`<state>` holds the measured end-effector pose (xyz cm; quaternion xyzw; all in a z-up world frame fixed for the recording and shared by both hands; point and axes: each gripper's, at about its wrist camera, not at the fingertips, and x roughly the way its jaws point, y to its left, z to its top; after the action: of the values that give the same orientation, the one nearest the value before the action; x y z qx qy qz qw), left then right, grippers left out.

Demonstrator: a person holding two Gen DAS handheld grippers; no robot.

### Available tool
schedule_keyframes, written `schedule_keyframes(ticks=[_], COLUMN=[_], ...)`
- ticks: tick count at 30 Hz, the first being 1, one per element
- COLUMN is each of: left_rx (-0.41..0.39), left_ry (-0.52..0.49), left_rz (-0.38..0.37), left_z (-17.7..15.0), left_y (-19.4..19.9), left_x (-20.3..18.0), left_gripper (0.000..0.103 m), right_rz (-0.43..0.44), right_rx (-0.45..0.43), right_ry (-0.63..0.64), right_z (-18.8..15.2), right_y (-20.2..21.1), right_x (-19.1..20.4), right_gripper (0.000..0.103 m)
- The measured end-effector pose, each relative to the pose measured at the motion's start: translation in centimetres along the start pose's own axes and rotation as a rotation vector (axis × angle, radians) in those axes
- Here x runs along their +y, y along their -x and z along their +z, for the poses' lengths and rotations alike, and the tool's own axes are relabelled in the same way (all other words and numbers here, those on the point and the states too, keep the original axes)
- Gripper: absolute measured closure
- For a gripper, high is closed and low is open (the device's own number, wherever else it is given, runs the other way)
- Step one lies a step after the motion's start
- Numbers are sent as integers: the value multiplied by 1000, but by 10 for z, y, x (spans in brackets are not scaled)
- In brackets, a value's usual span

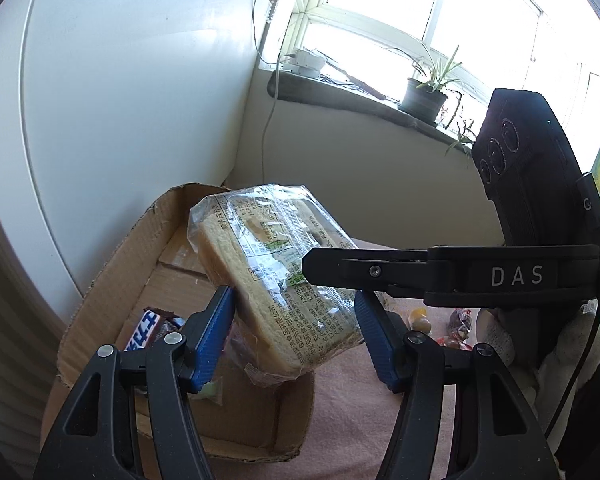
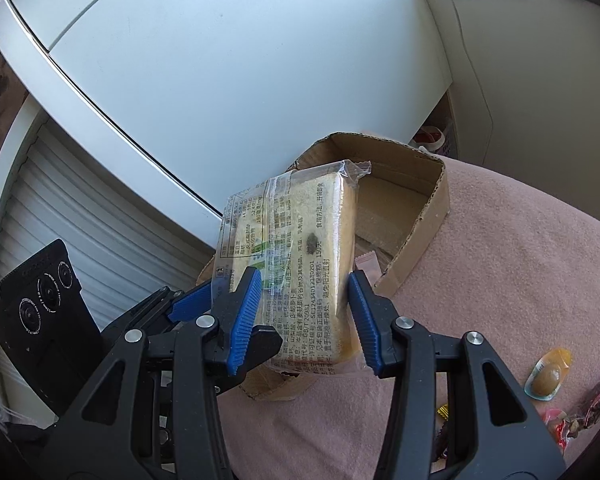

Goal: Organize snacks
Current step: 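Carry the bread loaf with both tools into the cardboard box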

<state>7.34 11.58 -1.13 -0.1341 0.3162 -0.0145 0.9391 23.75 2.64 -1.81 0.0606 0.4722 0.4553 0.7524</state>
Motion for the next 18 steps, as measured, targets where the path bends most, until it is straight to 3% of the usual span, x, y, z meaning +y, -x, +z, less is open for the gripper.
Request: schedule_keyframes(ticks=[18], left_rx=[13], left_ry=[20], left_rz=[64], left_z=[21], left_y=[-18], left_x=[31], left_gripper=[41], right_rz=[-5], right_rx=[33], right_ry=[42], right_z=[23], right_y=[-23], right_x=[9], right_gripper=[55])
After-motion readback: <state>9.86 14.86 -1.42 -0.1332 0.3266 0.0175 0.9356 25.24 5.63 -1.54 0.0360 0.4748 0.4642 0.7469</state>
